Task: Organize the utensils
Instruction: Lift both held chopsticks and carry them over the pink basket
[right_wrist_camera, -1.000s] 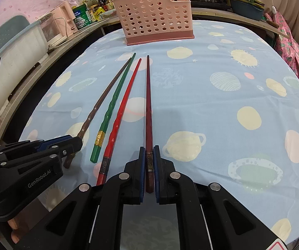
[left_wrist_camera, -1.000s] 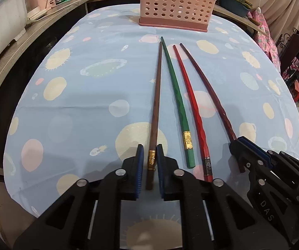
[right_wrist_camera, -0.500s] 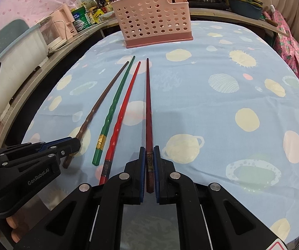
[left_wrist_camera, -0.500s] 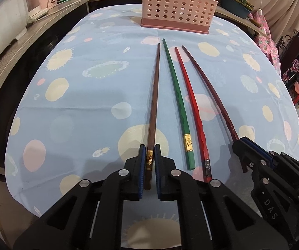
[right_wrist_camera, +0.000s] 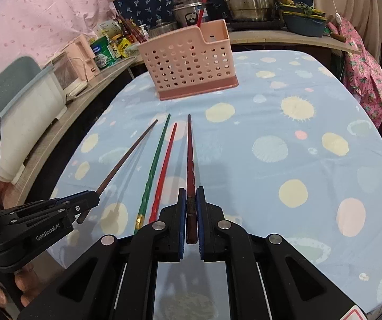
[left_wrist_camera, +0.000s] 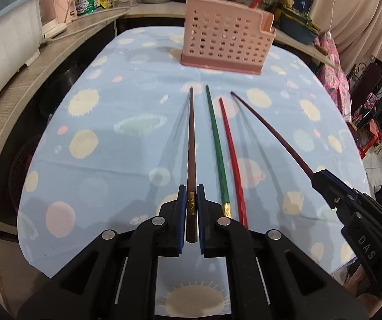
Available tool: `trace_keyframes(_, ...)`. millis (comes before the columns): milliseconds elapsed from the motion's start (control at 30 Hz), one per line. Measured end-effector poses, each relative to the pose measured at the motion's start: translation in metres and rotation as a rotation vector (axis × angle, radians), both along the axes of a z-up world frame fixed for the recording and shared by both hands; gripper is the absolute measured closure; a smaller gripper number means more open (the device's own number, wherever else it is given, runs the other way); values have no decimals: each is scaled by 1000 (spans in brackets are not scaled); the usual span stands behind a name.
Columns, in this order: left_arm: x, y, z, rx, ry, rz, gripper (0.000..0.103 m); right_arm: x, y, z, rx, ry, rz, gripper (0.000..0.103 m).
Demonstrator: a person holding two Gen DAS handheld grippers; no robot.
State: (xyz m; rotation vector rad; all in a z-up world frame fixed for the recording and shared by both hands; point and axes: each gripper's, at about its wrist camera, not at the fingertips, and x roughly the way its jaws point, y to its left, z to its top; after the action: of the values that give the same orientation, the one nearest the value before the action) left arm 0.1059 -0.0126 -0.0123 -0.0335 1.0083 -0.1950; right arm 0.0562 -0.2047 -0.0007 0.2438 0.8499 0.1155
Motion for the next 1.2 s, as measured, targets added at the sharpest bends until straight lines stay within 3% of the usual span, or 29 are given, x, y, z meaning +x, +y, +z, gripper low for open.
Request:
trace_keyframes(500,43,5,89,-56,-194,21,96,44,-28,91,9,-224,-49,96)
trace_keyframes(967,104,0,159,-93,-322,48,96,96,-47,139,29,-318,-82,96)
trace_keyframes(1200,130,2,211,-112,-422,76,96,126,-60,186,54,-410,-104,96)
